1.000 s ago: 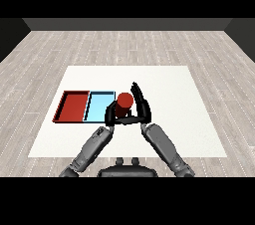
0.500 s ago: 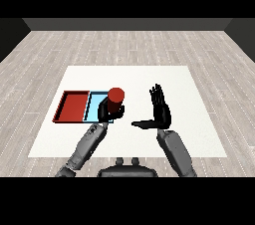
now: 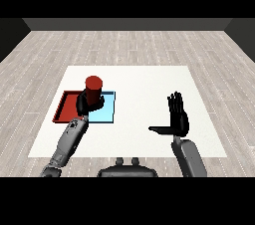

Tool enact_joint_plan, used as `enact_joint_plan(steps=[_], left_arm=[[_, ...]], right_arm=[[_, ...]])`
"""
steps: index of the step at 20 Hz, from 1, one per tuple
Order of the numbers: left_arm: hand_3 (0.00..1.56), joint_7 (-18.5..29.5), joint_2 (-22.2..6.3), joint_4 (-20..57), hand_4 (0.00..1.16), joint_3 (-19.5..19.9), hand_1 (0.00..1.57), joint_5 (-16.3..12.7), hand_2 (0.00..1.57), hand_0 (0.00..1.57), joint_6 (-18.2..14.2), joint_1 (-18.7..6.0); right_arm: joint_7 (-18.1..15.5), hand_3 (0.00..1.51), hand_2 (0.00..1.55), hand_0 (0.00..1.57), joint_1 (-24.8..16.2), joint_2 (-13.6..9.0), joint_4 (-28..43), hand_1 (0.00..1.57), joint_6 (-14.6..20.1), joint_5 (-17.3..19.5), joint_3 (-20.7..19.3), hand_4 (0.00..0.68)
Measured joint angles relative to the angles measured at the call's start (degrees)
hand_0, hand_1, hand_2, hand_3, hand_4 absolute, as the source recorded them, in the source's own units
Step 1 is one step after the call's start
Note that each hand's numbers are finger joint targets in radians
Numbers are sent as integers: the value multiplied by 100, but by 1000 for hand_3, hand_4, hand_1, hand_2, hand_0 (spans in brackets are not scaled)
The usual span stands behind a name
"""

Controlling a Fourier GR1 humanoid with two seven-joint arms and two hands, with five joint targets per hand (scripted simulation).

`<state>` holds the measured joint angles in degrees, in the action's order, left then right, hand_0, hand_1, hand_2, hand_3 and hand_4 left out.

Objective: Pick the red can and put it in the red box

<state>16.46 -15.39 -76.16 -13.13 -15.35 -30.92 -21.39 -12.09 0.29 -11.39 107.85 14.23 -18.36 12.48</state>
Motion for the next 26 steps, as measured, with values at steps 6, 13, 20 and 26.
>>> enact_joint_plan(steps=[6, 13, 20, 26], left_arm=[[1488, -310, -775, 760, 1112, 339, 1571, 342, 1550, 1571, 116, -53], [1430, -657, -1405, 2790, 1022, 572, 1571, 654, 1524, 1571, 505, -442], [0, -1083, -1552, 4921, 719, 497, 0, 1129, 0, 0, 666, -1009], [499, -1043, -1292, 6191, 642, 454, 258, 1371, 572, 258, 857, -1368]], right_arm=[[-167, 0, 0, 0, -433, -144, -61, 0, -296, -244, -332, 0], [-343, 0, 0, 0, -382, -85, -572, 0, -412, -242, -445, 0], [-543, 0, 0, 0, -68, -2, -1089, 0, -473, -218, -575, 0], [-806, 0, 0, 0, 183, 125, -1605, 0, -490, -120, -625, 0]])
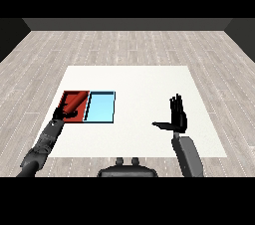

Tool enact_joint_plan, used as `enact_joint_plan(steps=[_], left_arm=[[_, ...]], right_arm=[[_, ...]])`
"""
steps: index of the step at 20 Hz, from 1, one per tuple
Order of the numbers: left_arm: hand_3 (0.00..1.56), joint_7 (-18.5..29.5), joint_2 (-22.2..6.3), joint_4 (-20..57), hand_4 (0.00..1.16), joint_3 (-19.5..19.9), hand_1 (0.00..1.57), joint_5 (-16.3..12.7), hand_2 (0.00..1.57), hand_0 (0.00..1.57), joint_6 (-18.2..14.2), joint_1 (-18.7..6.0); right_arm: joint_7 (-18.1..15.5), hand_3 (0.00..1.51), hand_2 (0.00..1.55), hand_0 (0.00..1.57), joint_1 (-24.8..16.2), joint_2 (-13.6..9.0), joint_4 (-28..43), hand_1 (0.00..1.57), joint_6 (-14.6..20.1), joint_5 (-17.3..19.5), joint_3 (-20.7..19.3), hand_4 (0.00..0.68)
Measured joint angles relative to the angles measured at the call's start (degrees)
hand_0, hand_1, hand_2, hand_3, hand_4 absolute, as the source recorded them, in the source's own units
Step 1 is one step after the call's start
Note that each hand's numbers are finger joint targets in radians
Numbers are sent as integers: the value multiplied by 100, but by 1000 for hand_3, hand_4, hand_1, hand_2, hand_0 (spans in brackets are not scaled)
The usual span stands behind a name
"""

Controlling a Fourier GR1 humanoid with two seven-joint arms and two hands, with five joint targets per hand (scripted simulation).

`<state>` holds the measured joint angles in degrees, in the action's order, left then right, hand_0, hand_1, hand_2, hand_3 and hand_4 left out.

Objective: Pick the red can and put it in the red box

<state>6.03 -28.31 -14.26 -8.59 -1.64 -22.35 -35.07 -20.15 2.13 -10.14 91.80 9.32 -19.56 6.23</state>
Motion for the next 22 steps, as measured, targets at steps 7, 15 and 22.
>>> enact_joint_plan(steps=[7, 15, 22], left_arm=[[0, 22, -37, 793, 0, -104, 0, 237, 0, 0, 604, -361], [0, 1779, 24, -171, 0, 1284, 0, -1158, 0, 0, 1279, -460], [0, 3301, 1032, -1525, 0, 1861, 0, -2147, 0, 0, 2605, -151]], right_arm=[[-175, 0, 0, 0, 78, 35, -228, 0, -158, -48, -83, 0], [-193, 0, 0, 0, 131, 39, -228, 0, -340, -152, -89, 0], [-306, 0, 0, 0, 106, -48, -298, 0, -497, -71, -48, 0]])
